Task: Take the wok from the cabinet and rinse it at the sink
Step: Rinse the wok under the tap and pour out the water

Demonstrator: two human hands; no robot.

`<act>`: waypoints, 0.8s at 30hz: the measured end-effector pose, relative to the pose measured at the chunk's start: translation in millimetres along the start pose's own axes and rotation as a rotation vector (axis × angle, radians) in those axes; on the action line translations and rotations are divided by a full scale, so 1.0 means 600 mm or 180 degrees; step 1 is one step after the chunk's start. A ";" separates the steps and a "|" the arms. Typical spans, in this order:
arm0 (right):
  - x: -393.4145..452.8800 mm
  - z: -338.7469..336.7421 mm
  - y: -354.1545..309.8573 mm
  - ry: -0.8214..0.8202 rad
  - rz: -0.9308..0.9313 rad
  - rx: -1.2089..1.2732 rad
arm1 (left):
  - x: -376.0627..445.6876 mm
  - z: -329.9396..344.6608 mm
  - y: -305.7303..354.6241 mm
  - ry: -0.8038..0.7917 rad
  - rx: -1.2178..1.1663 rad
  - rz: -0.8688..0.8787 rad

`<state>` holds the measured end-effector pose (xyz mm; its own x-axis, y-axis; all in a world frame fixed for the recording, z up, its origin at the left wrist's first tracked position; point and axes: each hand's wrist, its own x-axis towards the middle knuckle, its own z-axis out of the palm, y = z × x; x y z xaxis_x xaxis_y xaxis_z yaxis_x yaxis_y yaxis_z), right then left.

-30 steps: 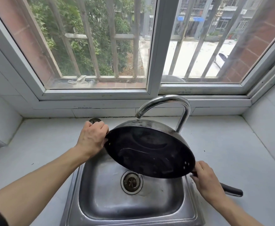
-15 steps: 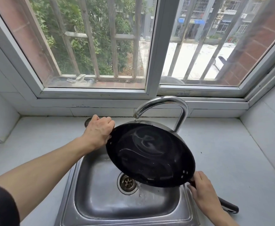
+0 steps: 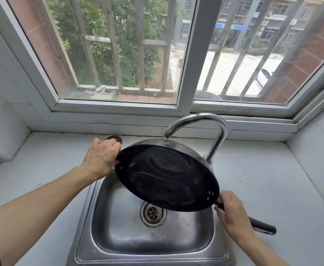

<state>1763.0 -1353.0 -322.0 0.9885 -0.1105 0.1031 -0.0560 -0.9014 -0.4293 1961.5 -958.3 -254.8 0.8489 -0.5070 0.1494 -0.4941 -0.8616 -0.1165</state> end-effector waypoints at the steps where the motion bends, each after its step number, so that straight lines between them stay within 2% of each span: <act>1: 0.006 -0.001 -0.006 0.0015 -0.0045 0.0003 | -0.007 0.002 -0.007 -0.0014 0.0013 -0.0051; 24: 0.126 -0.036 -0.096 0.0056 -0.0823 -0.0396 | -0.142 0.055 -0.074 0.0008 -0.0672 -0.1014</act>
<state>1838.2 -1318.5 -270.1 0.9697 0.1235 0.2108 0.1798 -0.9449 -0.2735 1917.1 -875.9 -294.7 0.9658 -0.2129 0.1481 -0.2337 -0.9621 0.1409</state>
